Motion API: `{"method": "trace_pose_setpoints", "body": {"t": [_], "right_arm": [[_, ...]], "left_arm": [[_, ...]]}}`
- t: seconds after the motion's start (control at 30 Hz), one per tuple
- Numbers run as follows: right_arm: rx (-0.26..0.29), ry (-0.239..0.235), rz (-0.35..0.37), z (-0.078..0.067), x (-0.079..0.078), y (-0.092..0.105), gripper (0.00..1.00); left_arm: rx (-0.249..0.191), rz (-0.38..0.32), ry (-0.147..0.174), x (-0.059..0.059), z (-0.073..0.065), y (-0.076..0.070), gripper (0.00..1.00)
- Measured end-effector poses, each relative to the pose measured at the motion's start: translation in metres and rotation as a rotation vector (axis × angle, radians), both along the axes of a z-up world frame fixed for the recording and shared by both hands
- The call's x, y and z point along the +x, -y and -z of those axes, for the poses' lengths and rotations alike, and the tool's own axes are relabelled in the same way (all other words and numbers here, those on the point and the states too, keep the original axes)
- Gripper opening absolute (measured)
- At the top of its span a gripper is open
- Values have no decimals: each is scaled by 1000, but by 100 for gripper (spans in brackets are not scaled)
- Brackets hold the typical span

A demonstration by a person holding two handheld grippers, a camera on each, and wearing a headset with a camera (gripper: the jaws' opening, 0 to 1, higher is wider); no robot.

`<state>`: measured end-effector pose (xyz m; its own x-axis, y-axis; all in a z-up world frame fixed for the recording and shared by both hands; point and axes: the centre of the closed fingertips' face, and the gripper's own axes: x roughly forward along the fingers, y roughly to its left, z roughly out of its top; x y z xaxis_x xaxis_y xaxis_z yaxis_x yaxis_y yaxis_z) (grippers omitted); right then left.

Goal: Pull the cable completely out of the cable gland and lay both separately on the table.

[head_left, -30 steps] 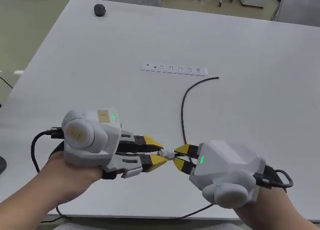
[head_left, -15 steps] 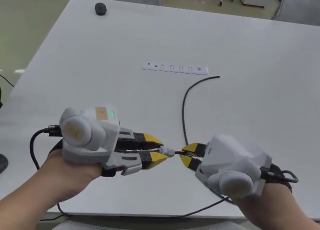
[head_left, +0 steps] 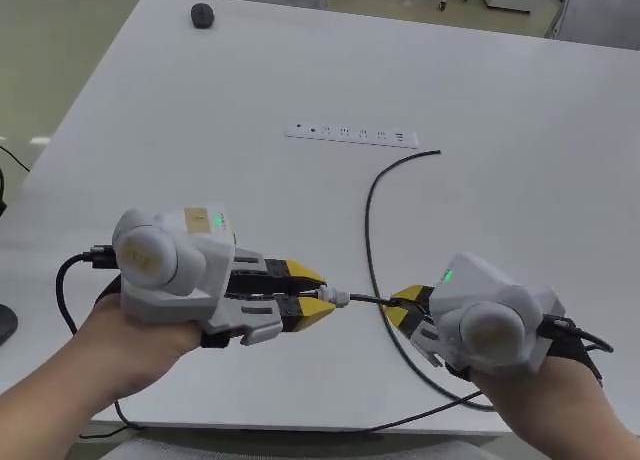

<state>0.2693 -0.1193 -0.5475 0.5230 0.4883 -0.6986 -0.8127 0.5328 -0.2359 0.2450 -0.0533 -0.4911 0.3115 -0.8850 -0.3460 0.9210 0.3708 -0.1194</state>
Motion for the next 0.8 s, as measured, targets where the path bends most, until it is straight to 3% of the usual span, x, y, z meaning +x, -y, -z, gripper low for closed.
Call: {"method": "trace_pose_setpoints", "body": {"t": [0.57,0.8], "right_arm": [[85,-188,182,36,1,28,0],[74,-169,156,36,-1,27,1]], "left_arm": [[9,-3,-7,-1,2,1,15],[9,0,-11,-2,2,2,15]]}}
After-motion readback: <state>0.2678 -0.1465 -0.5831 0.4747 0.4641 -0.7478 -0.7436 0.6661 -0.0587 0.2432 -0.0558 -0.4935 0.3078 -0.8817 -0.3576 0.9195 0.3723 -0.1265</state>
